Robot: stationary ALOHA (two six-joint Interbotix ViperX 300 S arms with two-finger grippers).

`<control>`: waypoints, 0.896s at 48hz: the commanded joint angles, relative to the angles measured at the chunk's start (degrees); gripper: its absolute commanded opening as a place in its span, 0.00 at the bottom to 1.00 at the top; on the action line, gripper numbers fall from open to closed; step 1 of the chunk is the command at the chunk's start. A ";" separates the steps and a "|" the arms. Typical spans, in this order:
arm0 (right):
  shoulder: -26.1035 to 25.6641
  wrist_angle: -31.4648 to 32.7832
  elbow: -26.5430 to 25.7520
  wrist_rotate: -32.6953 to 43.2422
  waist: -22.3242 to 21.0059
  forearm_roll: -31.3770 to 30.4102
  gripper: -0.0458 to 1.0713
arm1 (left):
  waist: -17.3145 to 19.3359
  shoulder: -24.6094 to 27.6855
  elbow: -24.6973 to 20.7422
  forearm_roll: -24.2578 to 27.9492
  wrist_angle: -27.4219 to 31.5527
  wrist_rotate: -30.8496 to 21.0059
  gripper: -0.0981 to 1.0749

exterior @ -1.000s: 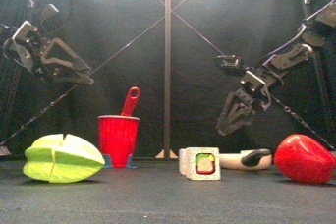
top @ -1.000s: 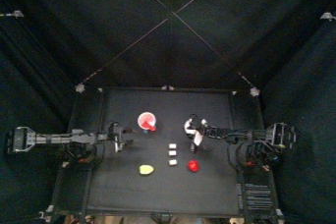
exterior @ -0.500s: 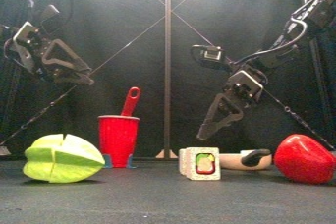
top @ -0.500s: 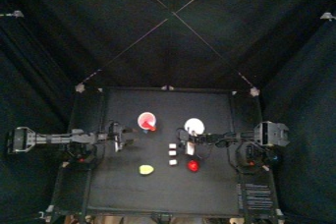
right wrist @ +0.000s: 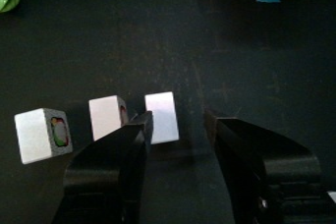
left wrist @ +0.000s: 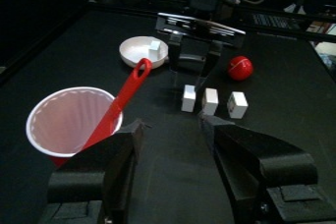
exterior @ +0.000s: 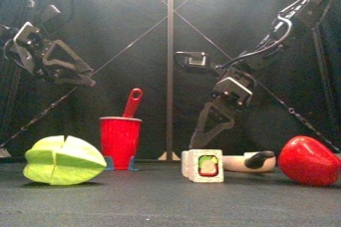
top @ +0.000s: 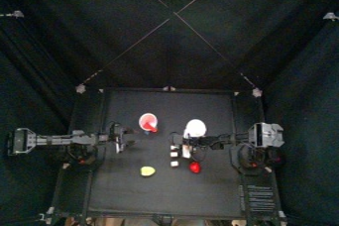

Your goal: Grab sushi piece from table

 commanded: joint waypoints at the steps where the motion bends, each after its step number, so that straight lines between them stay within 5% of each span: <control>1: -0.97 -0.18 -0.97 -0.09 0.09 0.09 0.77 | 0.09 0.09 -0.88 -0.09 -0.26 0.09 0.82; 43: 0.09 0.26 -1.85 -0.18 1.23 0.09 0.77 | 0.09 0.09 -0.88 -0.09 -0.26 0.09 0.82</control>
